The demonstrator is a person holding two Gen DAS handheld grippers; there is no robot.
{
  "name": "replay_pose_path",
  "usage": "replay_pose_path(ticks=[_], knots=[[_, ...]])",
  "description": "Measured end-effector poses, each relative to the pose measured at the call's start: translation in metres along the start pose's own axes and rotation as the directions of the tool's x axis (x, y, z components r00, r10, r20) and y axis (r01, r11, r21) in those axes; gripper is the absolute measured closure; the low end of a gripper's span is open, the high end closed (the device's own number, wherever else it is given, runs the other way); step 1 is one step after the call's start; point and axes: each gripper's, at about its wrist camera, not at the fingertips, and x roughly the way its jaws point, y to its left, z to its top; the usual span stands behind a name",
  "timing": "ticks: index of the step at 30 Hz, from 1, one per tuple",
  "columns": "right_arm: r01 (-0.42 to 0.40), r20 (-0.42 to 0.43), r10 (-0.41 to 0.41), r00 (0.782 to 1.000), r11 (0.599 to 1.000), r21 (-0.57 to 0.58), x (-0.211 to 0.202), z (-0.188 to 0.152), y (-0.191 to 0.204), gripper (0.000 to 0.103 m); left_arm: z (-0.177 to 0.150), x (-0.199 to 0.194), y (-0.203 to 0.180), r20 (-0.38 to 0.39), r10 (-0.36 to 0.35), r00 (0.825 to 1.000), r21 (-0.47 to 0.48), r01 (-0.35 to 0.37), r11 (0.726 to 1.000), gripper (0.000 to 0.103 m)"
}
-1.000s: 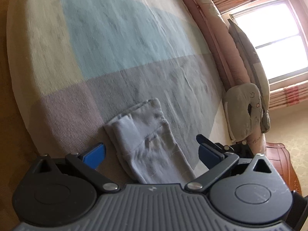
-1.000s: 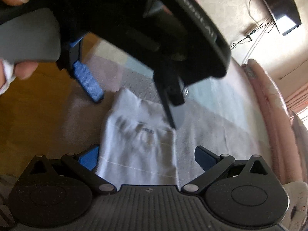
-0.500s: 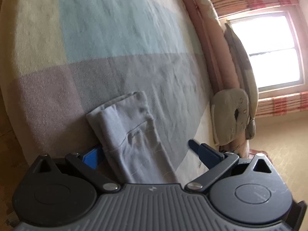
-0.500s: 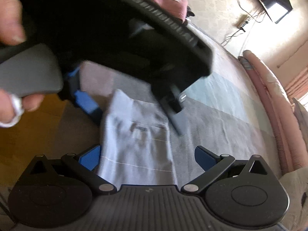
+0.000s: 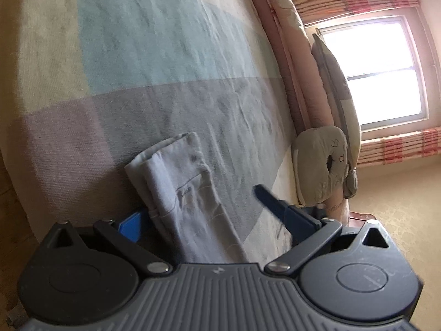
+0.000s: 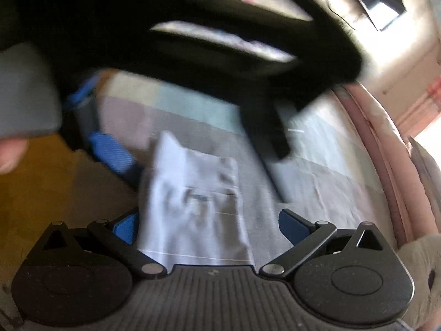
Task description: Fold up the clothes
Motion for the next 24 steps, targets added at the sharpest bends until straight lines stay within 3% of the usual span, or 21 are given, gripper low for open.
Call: replay_pose_path(ticks=[6, 10, 14, 18, 24], knots=[[-0.011, 0.008, 0.010, 1.000, 0.997, 0.071, -0.004, -0.003, -0.018, 0.000, 0.005, 0.019, 0.007, 0.004, -0.025, 1.000, -0.026, 0.025, 0.999, 0.001], [-0.063, -0.003, 0.064, 0.998, 0.992, 0.112, 0.005, 0.003, -0.021, 0.000, 0.012, 0.024, 0.001, 0.042, -0.038, 0.998, 0.022, 0.037, 0.999, 0.001], [-0.140, 0.012, 0.141, 0.990, 0.972, 0.191, -0.014, -0.007, -0.030, 0.000, 0.006, 0.024, -0.002, 0.050, -0.059, 0.997, 0.082, 0.055, 0.995, 0.001], [-0.224, 0.043, 0.221, 0.974, 0.931, 0.287, -0.032, -0.031, -0.047, 0.000, -0.010, 0.018, -0.001, 0.074, -0.102, 0.992, 0.179, 0.087, 0.980, 0.001], [-0.300, 0.082, 0.298, 0.951, 0.827, 0.476, -0.043, -0.060, -0.075, 0.000, -0.014, 0.028, -0.013, 0.106, -0.056, 0.993, 0.278, 0.024, 0.960, 0.004]])
